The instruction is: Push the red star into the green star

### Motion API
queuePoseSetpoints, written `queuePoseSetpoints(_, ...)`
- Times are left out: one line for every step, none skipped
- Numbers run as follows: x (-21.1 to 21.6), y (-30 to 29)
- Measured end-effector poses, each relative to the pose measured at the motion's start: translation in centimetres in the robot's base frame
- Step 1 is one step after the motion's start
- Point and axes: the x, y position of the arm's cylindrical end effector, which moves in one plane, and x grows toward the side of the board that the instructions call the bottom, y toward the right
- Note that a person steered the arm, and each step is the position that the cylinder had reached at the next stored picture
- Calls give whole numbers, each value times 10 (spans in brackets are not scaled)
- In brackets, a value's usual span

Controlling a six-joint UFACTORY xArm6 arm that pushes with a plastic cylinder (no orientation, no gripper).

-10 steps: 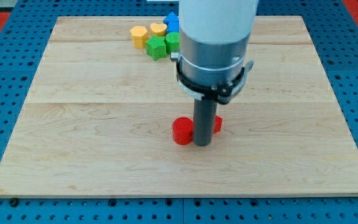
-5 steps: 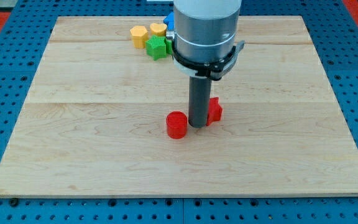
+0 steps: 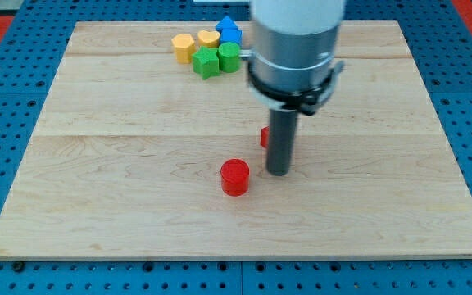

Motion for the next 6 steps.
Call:
queuePoseSetpoints(-43,1)
queuePoseSetpoints(-88,-46)
queuePoseSetpoints(-103,-49)
queuePoseSetpoints(-99,-20)
queuePoseSetpoints(-124,-43)
queuePoseSetpoints(-154,-75)
